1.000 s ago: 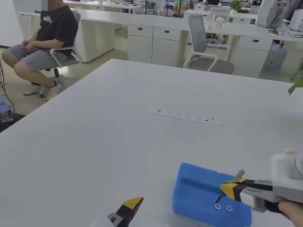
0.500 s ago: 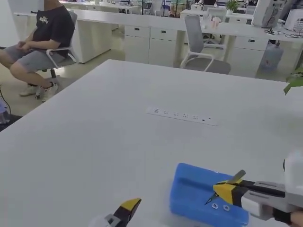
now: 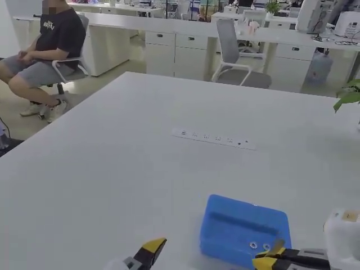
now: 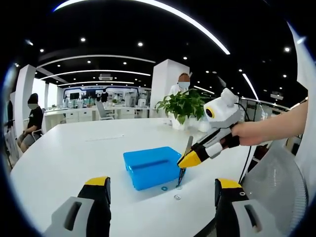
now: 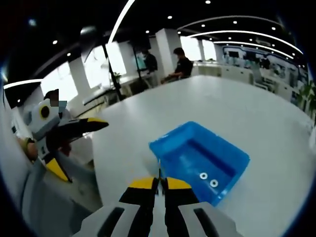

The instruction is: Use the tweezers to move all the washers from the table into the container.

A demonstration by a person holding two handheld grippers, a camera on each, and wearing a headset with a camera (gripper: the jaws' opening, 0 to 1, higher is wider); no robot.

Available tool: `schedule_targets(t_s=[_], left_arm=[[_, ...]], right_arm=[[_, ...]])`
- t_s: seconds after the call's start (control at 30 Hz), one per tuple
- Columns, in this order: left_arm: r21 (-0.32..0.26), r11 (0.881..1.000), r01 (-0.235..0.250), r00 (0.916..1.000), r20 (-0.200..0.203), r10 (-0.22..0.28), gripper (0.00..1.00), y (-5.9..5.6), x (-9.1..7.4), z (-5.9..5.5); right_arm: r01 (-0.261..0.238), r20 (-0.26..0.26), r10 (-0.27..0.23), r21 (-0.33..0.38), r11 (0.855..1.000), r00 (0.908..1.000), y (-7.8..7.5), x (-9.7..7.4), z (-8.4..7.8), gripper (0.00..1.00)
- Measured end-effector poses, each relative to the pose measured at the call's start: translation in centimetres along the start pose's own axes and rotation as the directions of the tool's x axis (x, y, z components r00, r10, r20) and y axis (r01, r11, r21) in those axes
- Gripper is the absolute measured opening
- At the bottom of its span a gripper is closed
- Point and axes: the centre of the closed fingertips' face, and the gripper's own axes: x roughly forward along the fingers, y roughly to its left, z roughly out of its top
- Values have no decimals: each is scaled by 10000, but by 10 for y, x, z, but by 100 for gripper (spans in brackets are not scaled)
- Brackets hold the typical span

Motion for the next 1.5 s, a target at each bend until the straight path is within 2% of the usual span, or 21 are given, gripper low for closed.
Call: schedule_targets(t_s=[0.53,0.77,0.93,1.2,1.3,1.5], left_arm=[[-2,10000,-37,10000,25,37,89,2,-1,-1],[-16,10000,-73,10000,7,73,89,3,-1,-1],[-20,10000,-56,10000,10,57,89,3,-1,-2],[-21,10000,-92,10000,12,93,88,2,-1,0],[-11,10000,-91,10000,6,91,88,1,-1,0],[-29,10000,-77,10000,-1,77,88,0,-1,0]], right_arm=[[183,-394,-181,31,9998,9991,-10,5,-13,4],[88,-571,-95,-138,9999,9983,-9,8,-17,4],[58,-650,-96,-587,9983,9978,-4,9,-18,4],[4,-639,-141,-2094,9778,9979,6,12,-21,4],[23,-558,-144,-2112,9775,9983,10,11,-22,4],[366,-268,-427,-1963,9799,9987,5,9,-24,3]])
